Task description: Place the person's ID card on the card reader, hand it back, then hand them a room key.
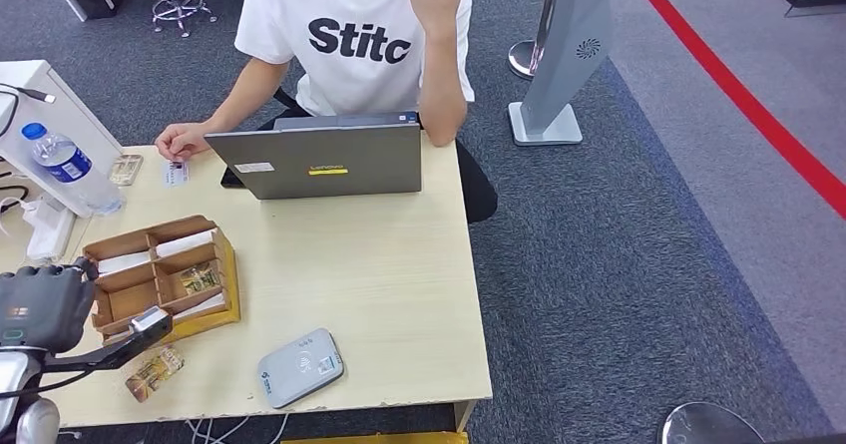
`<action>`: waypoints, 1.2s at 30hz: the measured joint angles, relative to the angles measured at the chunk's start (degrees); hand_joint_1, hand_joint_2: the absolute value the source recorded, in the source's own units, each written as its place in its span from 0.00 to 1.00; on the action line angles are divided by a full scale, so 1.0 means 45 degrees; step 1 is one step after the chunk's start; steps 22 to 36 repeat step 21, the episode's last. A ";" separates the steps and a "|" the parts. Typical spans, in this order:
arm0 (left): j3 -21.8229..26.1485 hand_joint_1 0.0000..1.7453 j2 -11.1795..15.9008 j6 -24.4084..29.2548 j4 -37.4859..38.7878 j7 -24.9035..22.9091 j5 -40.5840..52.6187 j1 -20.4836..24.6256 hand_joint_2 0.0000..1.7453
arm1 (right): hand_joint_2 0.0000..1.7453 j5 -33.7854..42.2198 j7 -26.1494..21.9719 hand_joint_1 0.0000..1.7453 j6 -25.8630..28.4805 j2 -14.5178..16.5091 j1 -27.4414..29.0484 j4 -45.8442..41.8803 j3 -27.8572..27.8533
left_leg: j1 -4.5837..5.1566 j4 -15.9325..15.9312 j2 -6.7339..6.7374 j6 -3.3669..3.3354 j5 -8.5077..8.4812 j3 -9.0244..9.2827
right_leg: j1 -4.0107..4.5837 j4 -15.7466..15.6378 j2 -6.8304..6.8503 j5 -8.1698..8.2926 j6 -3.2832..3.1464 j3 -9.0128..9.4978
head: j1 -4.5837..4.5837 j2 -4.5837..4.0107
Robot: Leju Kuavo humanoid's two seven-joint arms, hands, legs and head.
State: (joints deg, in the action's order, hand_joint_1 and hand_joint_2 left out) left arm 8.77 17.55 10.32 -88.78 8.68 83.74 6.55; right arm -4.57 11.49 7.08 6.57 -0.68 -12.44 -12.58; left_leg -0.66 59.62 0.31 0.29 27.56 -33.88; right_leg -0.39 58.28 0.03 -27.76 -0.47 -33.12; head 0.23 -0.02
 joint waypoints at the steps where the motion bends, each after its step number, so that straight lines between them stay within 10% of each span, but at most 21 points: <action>1: 0.0016 1.00 -0.0002 0.0000 -0.0065 -0.0004 0.0010 0.0071 1.00 | 1.00 0.0000 0.0001 0.00 -0.0001 0.0005 0.0003 -0.0004 -0.0021 | 0.0000 0.0000 0.0001 0.0000 0.0000 0.0001 | 0.0000 0.0000 -0.0002 0.0000 0.0000 0.0000 | 0.0001 0.0000; 36: 0.0316 1.00 -0.0139 -0.0190 -0.0293 -0.0303 0.0138 0.1596 1.00 | 1.00 -0.0739 0.0195 0.00 -0.0191 0.0053 -0.0007 -0.0049 -0.0284 | -0.0001 0.0001 -0.0005 0.0003 -0.0005 -0.0002 | 0.0001 0.0001 0.0005 0.0002 -0.0001 -0.0001 | 0.0003 0.0000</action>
